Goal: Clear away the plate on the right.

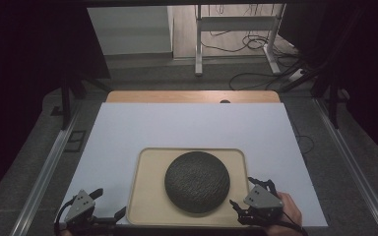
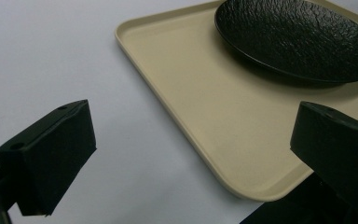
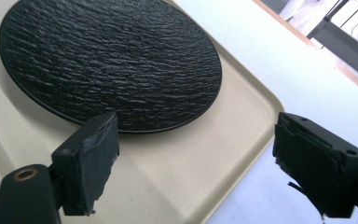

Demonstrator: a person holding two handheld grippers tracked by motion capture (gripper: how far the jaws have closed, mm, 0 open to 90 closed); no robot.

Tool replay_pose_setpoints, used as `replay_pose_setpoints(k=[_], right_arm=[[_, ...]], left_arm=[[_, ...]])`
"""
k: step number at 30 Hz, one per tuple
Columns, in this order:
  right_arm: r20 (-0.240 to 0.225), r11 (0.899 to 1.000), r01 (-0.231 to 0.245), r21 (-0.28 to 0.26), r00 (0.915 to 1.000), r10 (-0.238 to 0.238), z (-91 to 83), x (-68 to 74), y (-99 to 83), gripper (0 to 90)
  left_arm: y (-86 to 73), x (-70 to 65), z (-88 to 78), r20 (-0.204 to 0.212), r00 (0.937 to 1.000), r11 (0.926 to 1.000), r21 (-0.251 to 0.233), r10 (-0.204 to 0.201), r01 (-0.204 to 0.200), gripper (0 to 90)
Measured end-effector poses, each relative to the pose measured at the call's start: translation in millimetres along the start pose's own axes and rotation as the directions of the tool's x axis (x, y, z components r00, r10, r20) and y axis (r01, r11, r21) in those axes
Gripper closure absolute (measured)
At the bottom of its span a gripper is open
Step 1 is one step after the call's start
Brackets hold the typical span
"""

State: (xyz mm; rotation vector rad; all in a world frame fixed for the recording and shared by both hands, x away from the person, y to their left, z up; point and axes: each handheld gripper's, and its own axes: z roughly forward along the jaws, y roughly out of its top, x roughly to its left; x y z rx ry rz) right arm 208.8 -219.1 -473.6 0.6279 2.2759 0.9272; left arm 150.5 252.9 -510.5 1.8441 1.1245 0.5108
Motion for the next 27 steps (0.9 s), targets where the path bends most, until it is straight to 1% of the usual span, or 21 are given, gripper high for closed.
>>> replay_pose_setpoints(k=[6,12,14,20,22,27], right_arm=[[-0.009,0.999,-0.040,-0.011,0.9992,0.040,-4.3,-4.9,-4.2,6.3],[-0.029,0.995,-0.096,-0.028,0.9950,0.095,-10.0,-11.2,-10.0,2.4],[-0.045,0.991,-0.127,-0.037,0.9911,0.125,-13.2,-13.3,-12.1,2.1],[-0.056,0.985,-0.163,-0.051,0.9855,0.160,-21.1,-16.1,-17.6,2.1],[-0.062,0.981,-0.185,-0.059,0.9815,0.181,-23.6,-16.3,-20.3,2.1],[-0.079,0.972,-0.221,-0.076,0.9735,0.215,-26.5,-17.7,-27.6,1.6]], left_arm=[[0.1,-0.1,0.2,0.003,1.0000,1.0000,0.002,0.001,-0.001,0.0],[0.1,-0.1,0.5,0.004,1.0000,1.0000,0.003,0.003,-0.003,0.0],[0.1,-0.1,0.5,0.004,1.0000,1.0000,0.003,0.003,-0.003,0.0],[-0.2,0.0,0.9,0.006,1.0000,1.0000,0.006,0.001,-0.001,0.0],[-0.3,-0.2,1.4,0.008,1.0000,1.0000,0.009,0.001,-0.001,0.0],[-0.4,-0.3,1.7,0.009,1.0000,0.9999,0.013,0.002,-0.002,0.0]])
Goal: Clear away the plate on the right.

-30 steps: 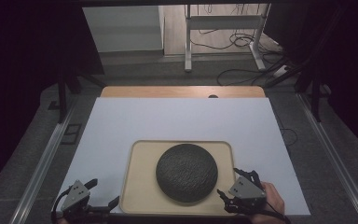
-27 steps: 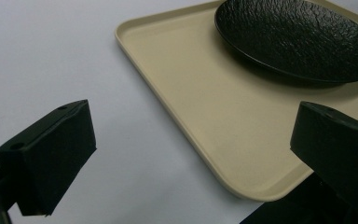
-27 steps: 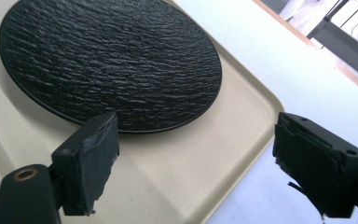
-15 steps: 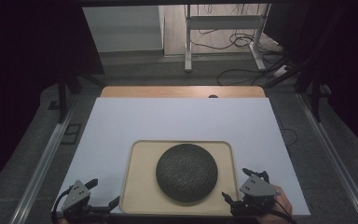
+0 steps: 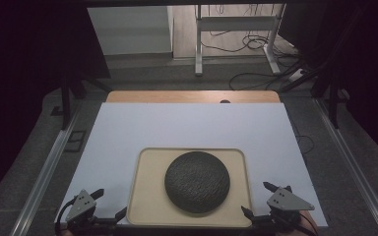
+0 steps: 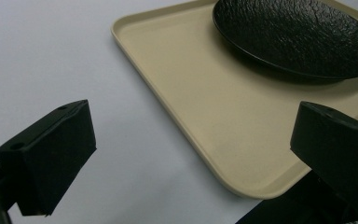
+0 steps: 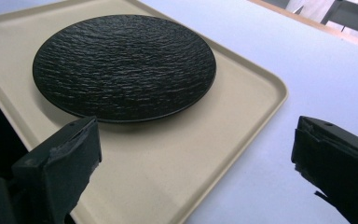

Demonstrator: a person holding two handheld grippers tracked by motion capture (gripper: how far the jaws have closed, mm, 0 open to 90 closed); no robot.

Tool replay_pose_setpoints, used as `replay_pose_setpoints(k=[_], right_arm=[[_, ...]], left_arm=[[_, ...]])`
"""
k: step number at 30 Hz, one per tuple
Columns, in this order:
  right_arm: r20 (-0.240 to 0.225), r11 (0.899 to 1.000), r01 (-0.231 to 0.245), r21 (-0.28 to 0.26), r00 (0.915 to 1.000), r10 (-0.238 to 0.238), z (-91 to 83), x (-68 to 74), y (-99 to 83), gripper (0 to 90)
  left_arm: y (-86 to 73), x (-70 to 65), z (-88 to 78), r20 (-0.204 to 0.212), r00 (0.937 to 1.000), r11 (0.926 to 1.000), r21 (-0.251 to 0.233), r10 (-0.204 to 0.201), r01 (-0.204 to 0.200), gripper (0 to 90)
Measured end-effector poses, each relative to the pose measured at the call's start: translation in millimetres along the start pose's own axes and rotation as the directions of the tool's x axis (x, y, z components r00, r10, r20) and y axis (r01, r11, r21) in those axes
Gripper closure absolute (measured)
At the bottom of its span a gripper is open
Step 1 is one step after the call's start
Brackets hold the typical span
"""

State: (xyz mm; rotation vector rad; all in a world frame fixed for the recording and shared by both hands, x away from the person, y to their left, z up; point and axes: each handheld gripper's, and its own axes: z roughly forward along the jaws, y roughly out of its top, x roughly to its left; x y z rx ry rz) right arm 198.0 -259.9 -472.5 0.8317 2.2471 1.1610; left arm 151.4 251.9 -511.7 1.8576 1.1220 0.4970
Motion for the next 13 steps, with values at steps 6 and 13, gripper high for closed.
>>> replay_pose_setpoints(k=[6,13], right_arm=[[-0.006,0.999,-0.037,0.007,0.9993,0.037,-3.5,-5.6,-10.4,1.4],[-0.008,0.998,-0.061,0.021,0.9981,0.062,-5.3,-8.3,-18.5,1.4]], left_arm=[[-0.2,-0.1,0.8,0.003,1.0000,1.0000,0.008,0.003,-0.003,0.0],[0.6,-0.3,1.9,0.005,1.0000,0.9999,0.013,0.004,-0.004,0.0]])
